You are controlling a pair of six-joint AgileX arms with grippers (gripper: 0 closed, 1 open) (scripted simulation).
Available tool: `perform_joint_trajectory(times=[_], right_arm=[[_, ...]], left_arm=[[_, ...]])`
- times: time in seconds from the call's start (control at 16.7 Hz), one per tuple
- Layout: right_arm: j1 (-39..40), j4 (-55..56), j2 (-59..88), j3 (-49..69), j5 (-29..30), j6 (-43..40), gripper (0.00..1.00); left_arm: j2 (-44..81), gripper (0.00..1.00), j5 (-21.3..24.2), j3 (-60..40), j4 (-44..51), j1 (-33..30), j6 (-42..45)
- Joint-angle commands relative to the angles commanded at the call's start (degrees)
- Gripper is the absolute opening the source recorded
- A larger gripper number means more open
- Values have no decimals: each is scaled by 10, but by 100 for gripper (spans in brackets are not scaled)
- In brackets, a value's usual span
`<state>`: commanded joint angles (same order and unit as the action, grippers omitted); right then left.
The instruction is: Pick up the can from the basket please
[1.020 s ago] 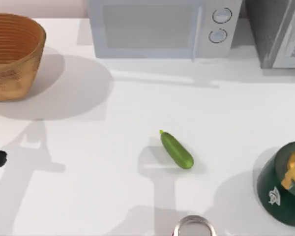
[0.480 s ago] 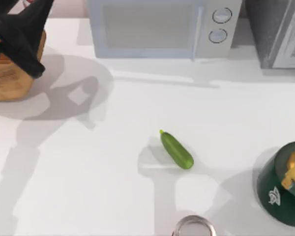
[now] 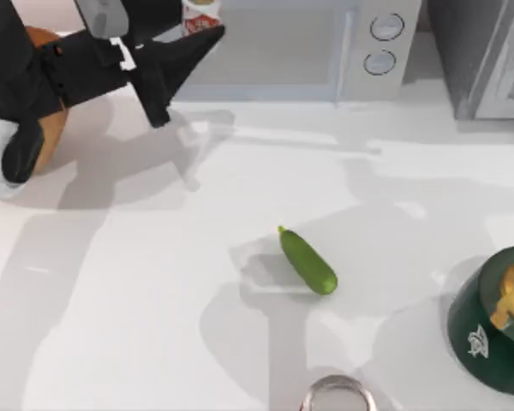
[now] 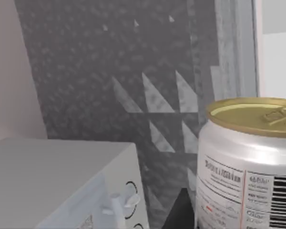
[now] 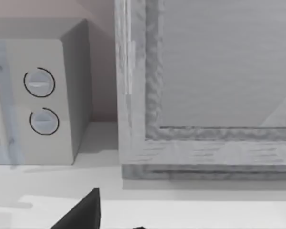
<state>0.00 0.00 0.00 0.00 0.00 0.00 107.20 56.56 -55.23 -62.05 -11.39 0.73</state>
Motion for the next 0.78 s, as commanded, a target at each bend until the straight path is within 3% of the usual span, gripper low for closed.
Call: perform_joint_trajectory(times=[0.36,0.78], right_arm=[[0,0,0,0,0,0,100],[0,0,0,0,0,0,100]], left_arm=[[242,0,114,-98,-85,-12,2],[384,0,204,-151,-118,-33,14]])
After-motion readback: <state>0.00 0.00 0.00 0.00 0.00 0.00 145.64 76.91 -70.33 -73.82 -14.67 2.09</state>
